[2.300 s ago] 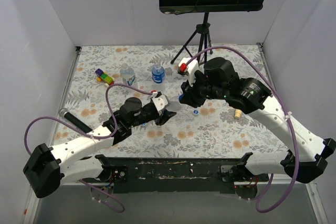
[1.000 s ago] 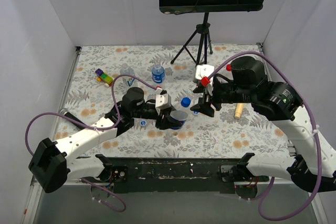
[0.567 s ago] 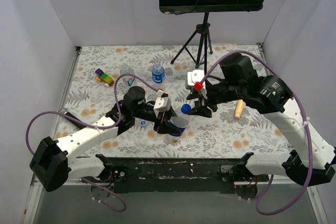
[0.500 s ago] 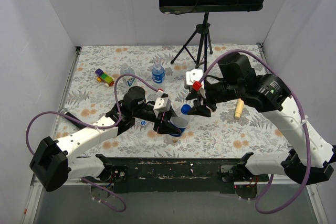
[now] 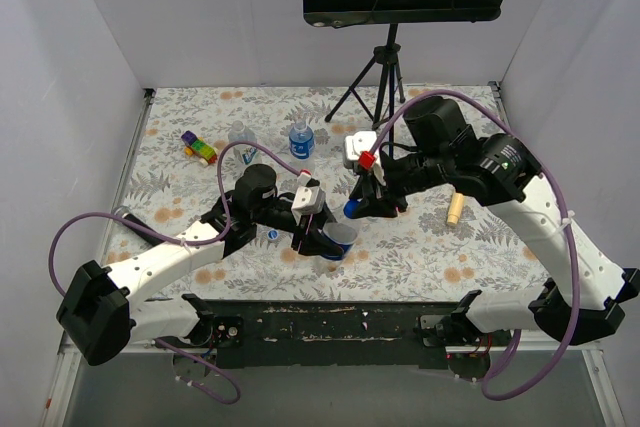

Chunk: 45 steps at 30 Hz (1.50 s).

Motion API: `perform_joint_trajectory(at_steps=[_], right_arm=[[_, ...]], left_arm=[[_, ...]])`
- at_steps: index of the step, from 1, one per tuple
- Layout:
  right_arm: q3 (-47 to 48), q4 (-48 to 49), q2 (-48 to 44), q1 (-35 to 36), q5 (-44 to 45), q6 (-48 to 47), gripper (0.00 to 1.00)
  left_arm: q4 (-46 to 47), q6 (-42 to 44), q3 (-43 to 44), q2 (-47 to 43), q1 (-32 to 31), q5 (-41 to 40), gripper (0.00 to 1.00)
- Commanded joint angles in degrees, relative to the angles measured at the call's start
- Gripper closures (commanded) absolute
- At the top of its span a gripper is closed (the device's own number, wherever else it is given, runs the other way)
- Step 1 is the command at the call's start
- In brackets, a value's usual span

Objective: Screw on the bottle caps

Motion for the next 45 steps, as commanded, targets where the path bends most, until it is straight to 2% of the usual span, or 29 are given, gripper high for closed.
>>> perform_joint_trajectory(at_steps=[1, 2, 5, 8, 14, 17, 21, 27, 29, 32, 34, 38, 40, 42, 45], right_arm=[[1.14, -0.88, 0.84, -0.17, -0.48, 0.5, 0.89], [0.96, -0.96, 1.1, -0.26, -0.21, 0.85, 0.93], [0.09, -0.88, 1.72, -0.17, 1.89, 3.13, 0.97], [-1.23, 0.53, 2.24, -0.08, 7.24, 7.87, 0.99], [-6.59, 9.31, 2.25, -0.08, 23.4, 26.49, 0.99], [-10.71, 13.17, 1.81, -0.17, 31.85, 37.65, 0.99], [-18.27, 20.55, -0.82, -0.08, 37.84, 49.08, 0.99], [-23.99, 26.19, -2.5, -0.17, 40.04, 55.34, 0.99], [-24.52, 28.12, -3.55, -0.08, 39.7, 55.79, 0.99], [-23.22, 28.92, -5.13, -0.26, 39.96, 54.39, 0.97], [-21.2, 28.83, -6.27, -0.26, 39.08, 51.32, 0.81], [-15.05, 27.17, -8.74, -0.35, 36.63, 42.89, 0.5], [-11.8, 25.06, -9.18, -0.61, 34.87, 38.23, 0.39], [-9.24, 22.69, -9.7, -0.79, 31.72, 32.96, 0.31], [-7.04, 19.62, -10.32, -0.79, 25.92, 24.96, 0.26]], left_arm=[[1.11, 0.88, 1.09, -1.94, 0.33, 0.18, 0.59], [1.2, 0.8, 1.01, -1.94, 0.33, -0.26, 0.59], [2.08, 0.27, 0.57, -2.55, 0.24, -3.59, 0.59], [4.01, -1.05, -0.31, -3.43, 0.33, -12.54, 0.59], [5.86, -1.93, -1.8, -5.01, -0.72, -36.0, 0.6], [6.47, 1.57, -3.21, -6.86, -3.88, -46.19, 0.6], [9.1, 7.46, -6.02, -8.62, -10.73, -64.83, 0.6], [15.78, 19.05, -9.27, -6.26, -19.43, -89.96, 0.6], [17.99, 22.93, -9.89, -5.11, -21.28, -93.24, 0.6], [15.63, 21.81, -9.19, -4.93, -21.38, -91.77, 0.6], [12.91, 19.88, -8.49, -5.45, -20.59, -87.57, 0.6], [5.78, 12.59, -5.42, -6.16, -15.68, -69.57, 0.6], [2.36, 10.3, -3.93, -5.99, -12.52, -60.16, 0.6], [0.34, 8.62, -2.6, -5.98, -10.05, -48.84, 0.59], [-1.08, 7.04, -1.46, -5.72, -7.76, -34.95, 0.58]])
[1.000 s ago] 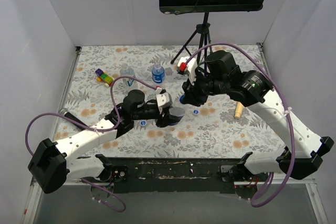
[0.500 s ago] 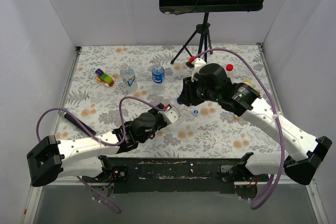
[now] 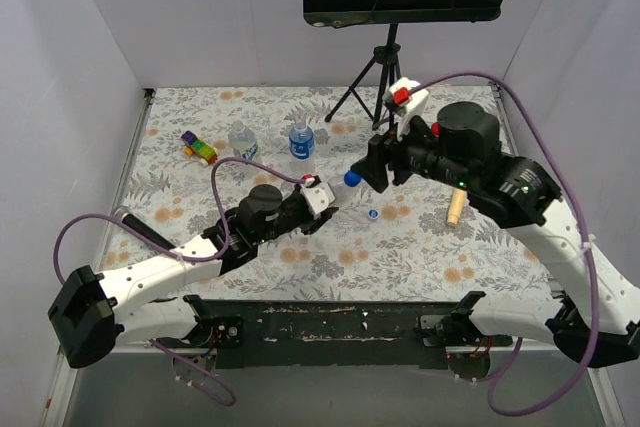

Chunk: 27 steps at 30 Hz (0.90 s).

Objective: Screw on the bottle caps

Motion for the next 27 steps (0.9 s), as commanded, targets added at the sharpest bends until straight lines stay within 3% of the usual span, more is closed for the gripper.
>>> perform_joint_trajectory(at_steps=[1, 5, 10, 27], right_arm=[[5.44, -4.98, -2.65, -0.11, -8.94, -15.92, 0.26], [5.8, -9.82, -3.44, -0.2, -19.65, -24.9, 0.26], [6.41, -14.74, -3.09, -0.2, -26.43, -30.7, 0.26], [6.33, -18.44, 1.57, -0.2, -31.19, -35.19, 0.36]], left_arm=[[-4.06, -4.63, 3.24, -1.68, 3.08, 27.71, 0.58], [-4.85, -6.74, 4.65, -0.1, 4.84, 40.29, 0.57], [-3.62, -9.12, 5.09, 0.78, 6.43, 47.34, 0.57], [-3.62, -9.21, 5.44, 1.31, 6.78, 50.69, 0.57]])
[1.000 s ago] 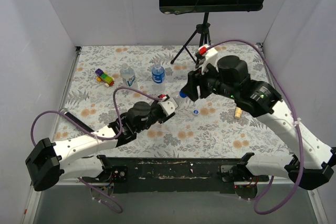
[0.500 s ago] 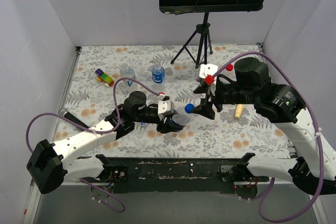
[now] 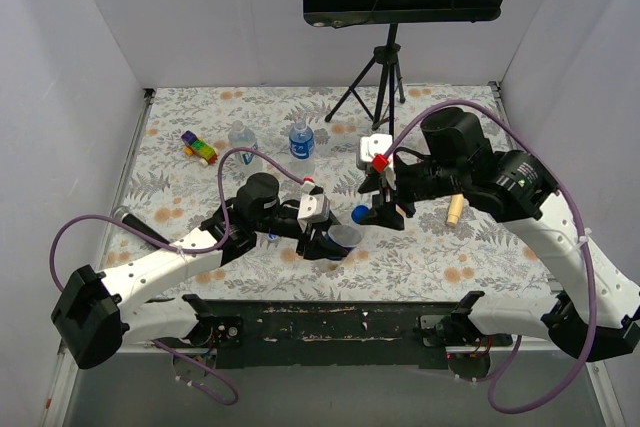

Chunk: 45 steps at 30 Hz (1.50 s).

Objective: Screw on the bottle caps

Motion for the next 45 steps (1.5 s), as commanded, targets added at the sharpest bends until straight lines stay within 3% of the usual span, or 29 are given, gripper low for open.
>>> perform_joint_trajectory(at_steps=[1, 5, 8, 12, 14, 23, 32, 36, 37, 44, 45], right_arm=[[1.52, -1.04, 0.71, -0.07, -2.25, -1.54, 0.38], [1.52, -1.74, 1.42, -0.07, -2.78, -1.01, 0.44], [1.61, -2.36, 2.12, -0.15, -3.22, -0.48, 0.55], [1.69, -2.27, 2.83, -0.15, -1.91, 1.45, 0.86], [1.78, -1.4, 3.26, -0.07, -0.33, 3.72, 0.97], [1.61, 2.56, 5.02, -0.06, 11.18, 16.73, 0.99], [-4.1, 7.65, 5.11, -0.06, 29.02, 32.56, 0.99], [-5.77, 10.38, 4.67, -0.06, 29.04, 33.71, 0.99], [-5.86, 10.64, 4.67, -0.06, 28.95, 33.45, 0.99], [-3.67, 6.44, 5.72, -0.94, 31.93, 29.32, 0.99], [-3.23, 5.65, 5.9, -1.73, 32.63, 28.79, 0.99]], left_arm=[[0.36, 0.06, 2.21, -0.28, 0.44, 1.51, 0.57], [0.53, 0.32, 2.12, -0.55, 0.44, 0.98, 0.57], [0.97, 0.32, 1.86, -0.81, 0.44, 0.28, 0.57], [1.94, 0.59, 1.15, -1.51, 0.44, -2.88, 0.57], [2.64, 0.67, 0.72, -1.87, 0.35, -6.03, 0.57], [6.68, -0.64, -1.48, -3.36, -0.61, -26.59, 0.58], [11.08, -1.09, -4.21, -4.5, -5.44, -54.17, 0.58], [11.43, 1.2, -4.74, -3.98, -8.69, -60.8, 0.57], [11.61, 1.11, -4.74, -3.72, -8.79, -60.72, 0.53], [12.14, -2.75, -4.47, -3.45, -7.91, -60.98, 0.03], [12.31, -3.71, -4.39, -3.54, -7.3, -60.63, 0.02]])
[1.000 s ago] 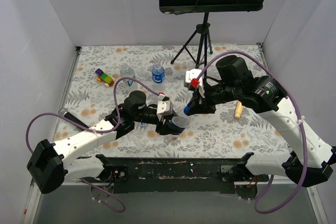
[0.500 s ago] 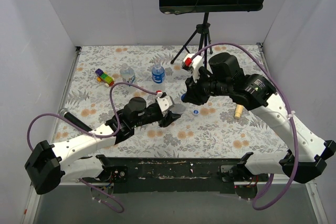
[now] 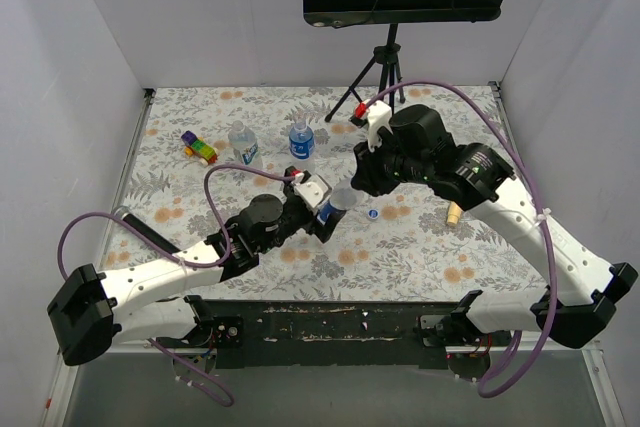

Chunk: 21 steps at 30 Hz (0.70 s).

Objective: Screw on the bottle caps

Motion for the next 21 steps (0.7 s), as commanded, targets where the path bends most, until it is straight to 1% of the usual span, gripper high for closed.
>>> perform_joint_trajectory(at_steps=[1, 5, 10, 13, 18, 21], right_arm=[[2.37, -4.35, 0.55, -3.3, 4.77, -2.62, 0.99], [3.42, -7.33, 1.34, -10.16, 5.2, -4.12, 0.99], [3.95, -9.71, 3.62, -17.45, 14.34, -6.14, 0.99], [3.95, -8.06, 5.2, -22.29, 16.72, -5.97, 0.99], [3.69, -4.1, 7.75, -29.41, 16.55, -6.58, 0.99], [3.51, -1.9, 8.89, -32.93, 15.06, -7.28, 0.99]], left_arm=[[3.13, -3.85, 1.08, -1.59, 2.06, -2.36, 0.02], [2.61, -7.37, 1.61, -2.12, 5.57, 0.98, 0.02], [3.04, -9.48, 1.7, -3.79, 9.09, 1.16, 0.02], [3.39, -10.97, 1.52, -5.63, 11.72, -1.38, 0.02], [3.48, -14.05, 0.91, -7.3, 16.21, -9.37, 0.02], [4.18, -14.93, 0.38, -8.36, 18.14, -12.11, 0.02]])
